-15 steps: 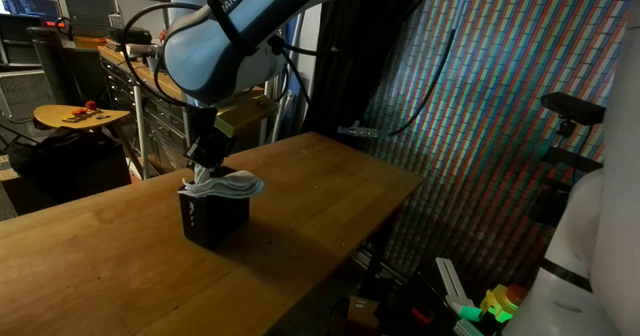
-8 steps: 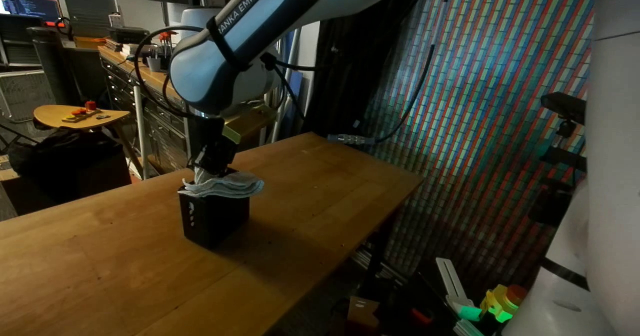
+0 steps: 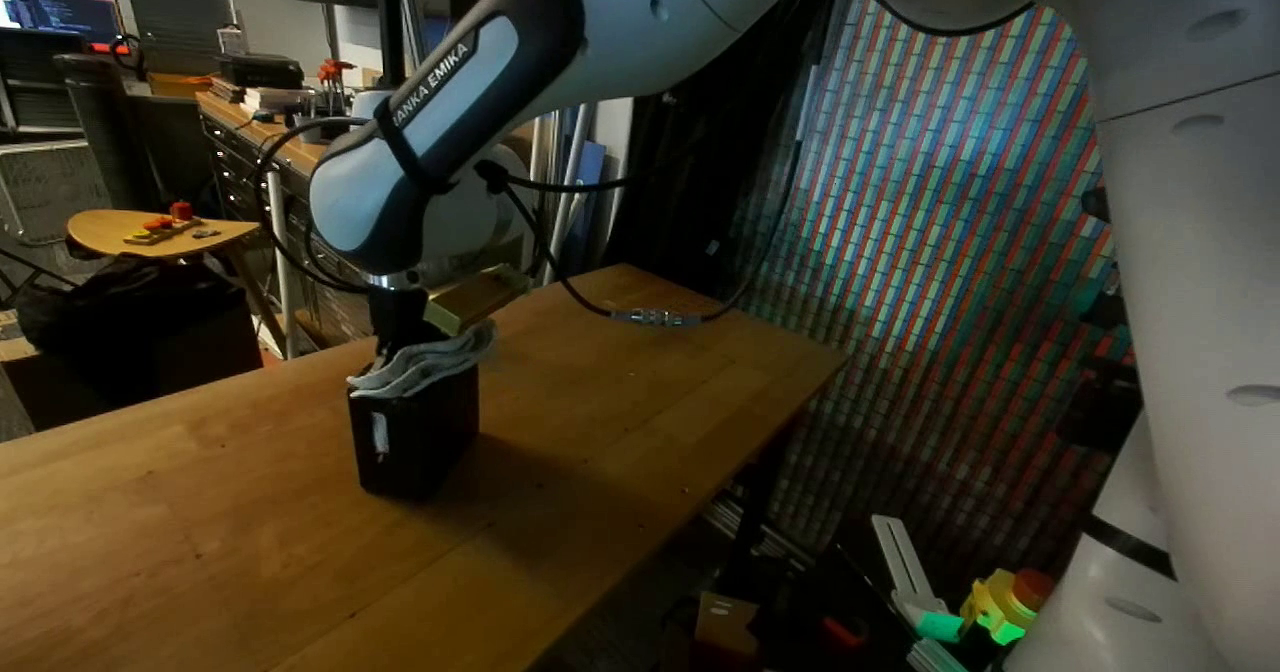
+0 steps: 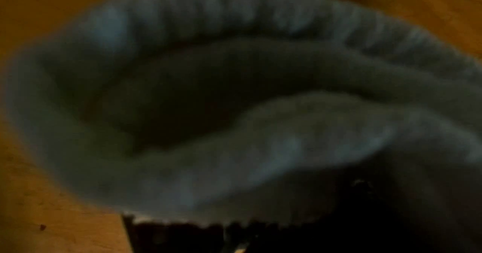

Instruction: Pick up the cloth from the table and put it in the box

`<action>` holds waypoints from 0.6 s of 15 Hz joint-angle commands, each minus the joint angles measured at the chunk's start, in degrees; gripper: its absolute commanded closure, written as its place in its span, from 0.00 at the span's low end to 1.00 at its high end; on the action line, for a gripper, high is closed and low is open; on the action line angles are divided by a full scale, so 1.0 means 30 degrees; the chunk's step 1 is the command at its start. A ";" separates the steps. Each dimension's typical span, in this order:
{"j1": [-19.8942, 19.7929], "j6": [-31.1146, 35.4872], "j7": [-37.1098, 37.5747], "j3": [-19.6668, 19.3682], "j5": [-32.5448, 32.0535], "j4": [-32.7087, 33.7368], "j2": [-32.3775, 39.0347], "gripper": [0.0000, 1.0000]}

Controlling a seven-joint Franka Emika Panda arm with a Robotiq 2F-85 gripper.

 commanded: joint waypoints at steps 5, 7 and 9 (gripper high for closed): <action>-0.0407 -0.0566 -0.1080 0.0934 0.1865 0.1241 0.1252 1.00; -0.0366 -0.0544 -0.1000 0.0887 0.1911 0.1149 0.0963 1.00; -0.0248 -0.0533 -0.0768 0.0737 0.1660 0.1012 0.0403 1.00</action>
